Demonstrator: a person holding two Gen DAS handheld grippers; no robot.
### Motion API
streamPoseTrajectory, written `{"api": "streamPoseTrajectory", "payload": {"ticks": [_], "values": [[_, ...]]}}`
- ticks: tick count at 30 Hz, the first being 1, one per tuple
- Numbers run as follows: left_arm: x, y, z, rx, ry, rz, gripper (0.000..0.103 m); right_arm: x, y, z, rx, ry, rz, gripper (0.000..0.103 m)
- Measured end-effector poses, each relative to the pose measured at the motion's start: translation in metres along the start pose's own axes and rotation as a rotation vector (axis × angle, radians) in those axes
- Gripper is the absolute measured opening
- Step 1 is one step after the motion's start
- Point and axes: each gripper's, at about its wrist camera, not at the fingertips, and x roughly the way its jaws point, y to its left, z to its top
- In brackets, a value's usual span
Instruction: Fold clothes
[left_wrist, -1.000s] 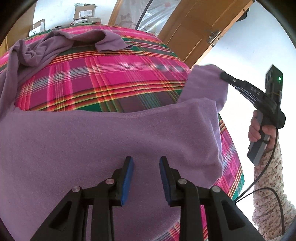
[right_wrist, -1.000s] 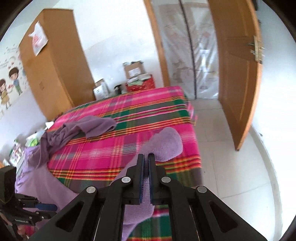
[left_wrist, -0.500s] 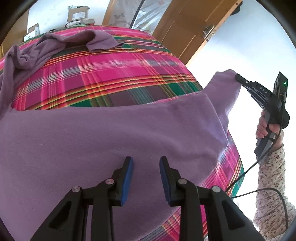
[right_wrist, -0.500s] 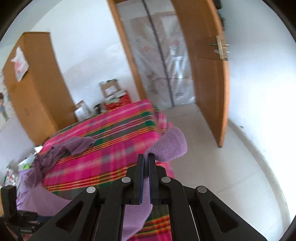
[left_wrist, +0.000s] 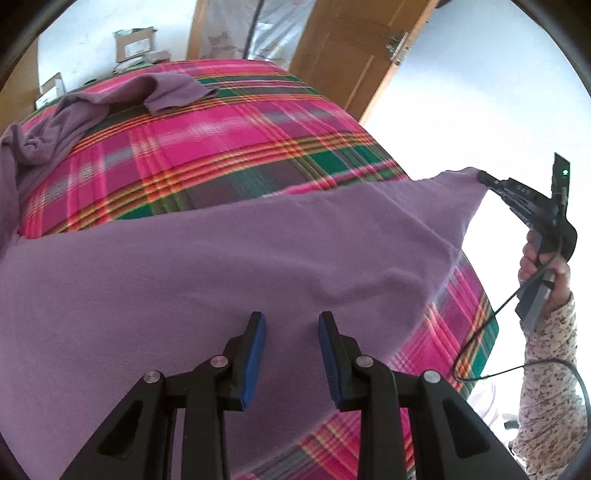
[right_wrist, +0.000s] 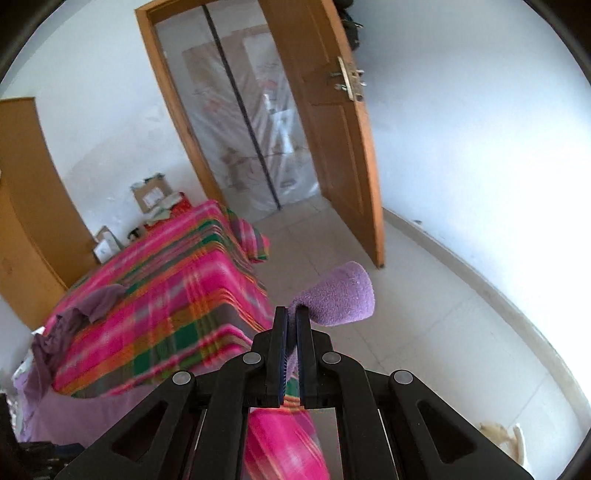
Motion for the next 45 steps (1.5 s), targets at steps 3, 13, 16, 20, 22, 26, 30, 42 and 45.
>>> {"api": "streamPoseTrajectory", "payload": {"ticks": [3,13,16,20,22,26,30,42,45], "values": [[0.002,-0.006,0.000,0.012,0.001,0.004,0.030,-0.004,-0.011,-0.010,0.031,-0.007,-0.020,0.005],[0.003,-0.029,-0.004,0.076,0.002,-0.004,0.030,-0.033,-0.019,-0.009,0.041,-0.052,-0.023,0.005],[0.006,-0.039,-0.008,0.121,0.011,0.011,0.031,-0.017,-0.021,-0.012,0.033,0.016,-0.068,0.005],[0.007,-0.047,-0.012,0.157,0.016,0.030,0.031,0.003,-0.032,-0.025,0.059,0.086,-0.086,0.005],[0.007,-0.050,-0.014,0.173,0.022,0.022,0.031,0.010,-0.038,-0.030,0.075,0.111,-0.086,0.005],[0.008,-0.060,-0.017,0.210,0.033,0.005,0.031,0.019,-0.045,-0.036,0.103,0.148,-0.085,0.005],[0.009,-0.064,-0.019,0.223,0.039,0.002,0.031,0.015,-0.049,-0.043,0.107,0.157,-0.094,0.006],[0.004,-0.067,-0.021,0.199,0.056,-0.070,0.032,-0.028,-0.078,-0.036,0.141,0.106,-0.160,0.011],[-0.007,-0.062,-0.022,0.188,0.044,-0.067,0.032,-0.040,-0.073,-0.029,0.125,0.097,-0.138,0.011]]}}
